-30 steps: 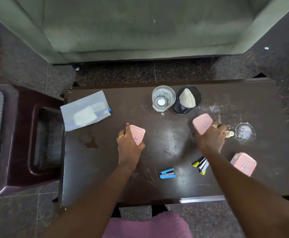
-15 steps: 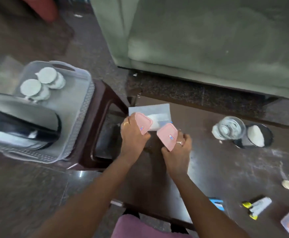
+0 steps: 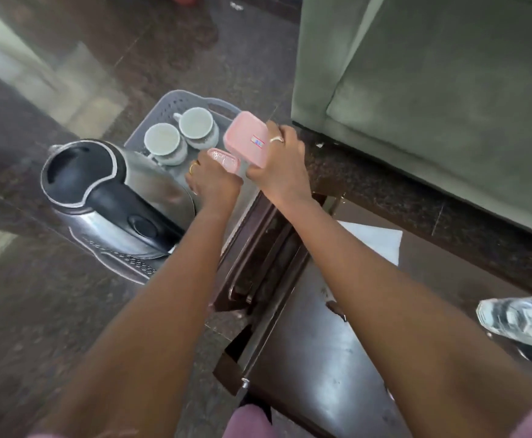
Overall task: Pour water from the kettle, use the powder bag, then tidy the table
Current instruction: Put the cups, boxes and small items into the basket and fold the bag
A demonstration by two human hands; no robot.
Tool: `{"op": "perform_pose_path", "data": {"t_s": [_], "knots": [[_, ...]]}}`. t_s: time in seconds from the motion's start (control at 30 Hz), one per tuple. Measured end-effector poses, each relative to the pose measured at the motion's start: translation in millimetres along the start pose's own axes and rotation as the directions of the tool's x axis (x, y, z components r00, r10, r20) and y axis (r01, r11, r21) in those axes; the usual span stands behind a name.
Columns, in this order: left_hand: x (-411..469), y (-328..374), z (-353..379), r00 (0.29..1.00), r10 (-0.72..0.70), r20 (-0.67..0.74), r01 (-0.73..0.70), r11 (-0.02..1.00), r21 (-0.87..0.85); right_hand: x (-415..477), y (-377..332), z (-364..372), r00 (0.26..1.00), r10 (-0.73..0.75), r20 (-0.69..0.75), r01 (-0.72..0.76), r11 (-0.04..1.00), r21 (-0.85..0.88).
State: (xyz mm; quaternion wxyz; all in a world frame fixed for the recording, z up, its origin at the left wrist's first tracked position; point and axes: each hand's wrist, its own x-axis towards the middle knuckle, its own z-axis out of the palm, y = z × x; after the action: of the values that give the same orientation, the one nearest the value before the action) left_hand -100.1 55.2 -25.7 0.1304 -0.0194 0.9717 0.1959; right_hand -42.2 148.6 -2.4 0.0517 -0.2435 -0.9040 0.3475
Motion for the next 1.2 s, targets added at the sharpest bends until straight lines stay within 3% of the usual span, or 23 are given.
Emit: {"op": "perform_pose_path", "data": {"t_s": [0.13, 0.27, 0.47, 0.57, 0.8, 1.2], "knots": [[18, -9, 16, 0.995, -0.101, 0.017, 0.102, 0.993, -0.061, 25, -4, 24, 0.997, 0.042, 0.057, -0.032, 0.986, -0.167], [34, -11, 21, 0.977, -0.206, -0.051, 0.197, 0.969, -0.146, 36, -3, 43, 0.999, 0.047, -0.009, -0.047, 0.956, -0.289], [50, -11, 26, 0.958, -0.237, -0.164, 0.235, 0.971, -0.035, 37, 3, 61, 0.999, -0.031, -0.008, 0.023, 0.870, -0.492], [52, -11, 27, 0.957, -0.253, -0.138, 0.262, 0.964, 0.047, 40, 3, 65, 0.996, -0.091, 0.009, 0.080, 0.820, -0.566], [60, -22, 27, 0.995, -0.095, -0.029, 0.100, 0.960, 0.260, 44, -3, 72, 0.992, -0.121, 0.021, 0.112, 0.815, -0.569], [42, -14, 28, 0.999, -0.029, -0.013, 0.031, 0.961, 0.273, -35, 34, 43, 0.968, -0.213, -0.136, 0.154, 0.924, -0.350]]}}
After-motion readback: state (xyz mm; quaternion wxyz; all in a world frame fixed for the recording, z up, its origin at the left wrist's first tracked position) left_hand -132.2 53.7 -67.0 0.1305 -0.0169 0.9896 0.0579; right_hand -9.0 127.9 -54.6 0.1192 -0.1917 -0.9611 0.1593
